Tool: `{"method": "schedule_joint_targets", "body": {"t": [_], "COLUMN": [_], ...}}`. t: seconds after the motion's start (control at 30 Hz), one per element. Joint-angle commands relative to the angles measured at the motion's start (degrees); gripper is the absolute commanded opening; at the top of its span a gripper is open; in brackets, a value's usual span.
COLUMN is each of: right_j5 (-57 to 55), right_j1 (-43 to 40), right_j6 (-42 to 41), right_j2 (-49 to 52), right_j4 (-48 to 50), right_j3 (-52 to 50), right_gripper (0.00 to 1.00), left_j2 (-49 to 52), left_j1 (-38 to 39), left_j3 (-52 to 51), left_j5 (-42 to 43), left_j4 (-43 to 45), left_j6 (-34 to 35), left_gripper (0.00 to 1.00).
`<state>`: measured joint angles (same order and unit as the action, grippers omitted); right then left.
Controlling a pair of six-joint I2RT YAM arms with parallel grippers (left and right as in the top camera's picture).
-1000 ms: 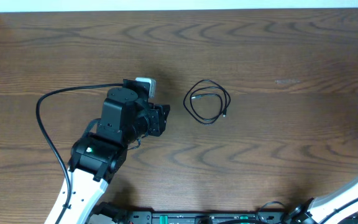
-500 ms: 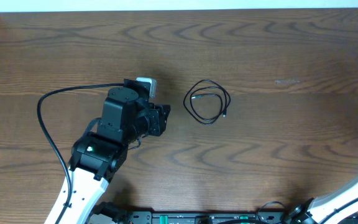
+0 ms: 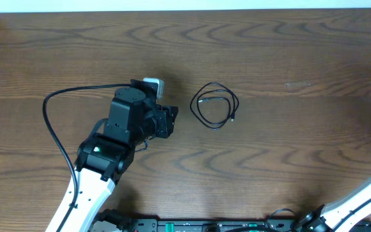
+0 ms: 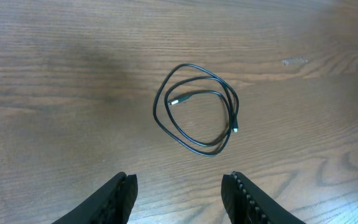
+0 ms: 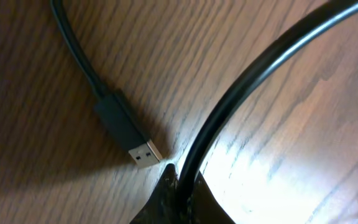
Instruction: Untangle cables
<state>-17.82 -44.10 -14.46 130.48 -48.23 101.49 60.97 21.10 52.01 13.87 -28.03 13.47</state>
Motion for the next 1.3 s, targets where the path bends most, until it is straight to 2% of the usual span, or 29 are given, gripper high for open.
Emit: {"method": "schedule_joint_targets", "body": {"t": [0.0, 0.37, 0.5, 0.73, 1.03, 1.27], "right_j5": [-1.1, -0.5, 6.0, 12.2, 12.6, 12.0], "right_j1": [-0.1, -0.1, -0.1, 0.0, -0.1, -0.1], "right_j6": [0.0, 1.0, 1.0, 0.8, 0.8, 0.8], "right_j2": [-0.5, -0.5, -0.5, -0.5, -0.5, -0.5], "right_j4": [0.3, -1.4, -2.1, -4.5, -13.1, -16.8], "right_j3": [0.9, 2.4, 5.8, 15.5, 36.3, 41.2], "right_gripper": [0.01, 0.01, 0.01, 0.01, 0.01, 0.01], "left_j2": [0.6, 2.7, 3.3, 3.4, 3.4, 3.4], "left_j1": [-0.1, 4.4, 5.8, 6.0, 6.0, 6.0], "left_j3": [-0.2, -0.2, -0.2, -0.2, -0.2, -0.2], "left_j5": [0.7, 0.6, -0.5, -0.9, -0.9, -0.9], "left_j4": [0.3, 1.7, 3.4, 5.7, 6.2, 6.6], "left_j6": [-0.1, -0.2, -0.2, -0.2, -0.2, -0.4], "left_gripper": [0.5, 0.49, 0.5, 0.5, 0.5, 0.5]}}
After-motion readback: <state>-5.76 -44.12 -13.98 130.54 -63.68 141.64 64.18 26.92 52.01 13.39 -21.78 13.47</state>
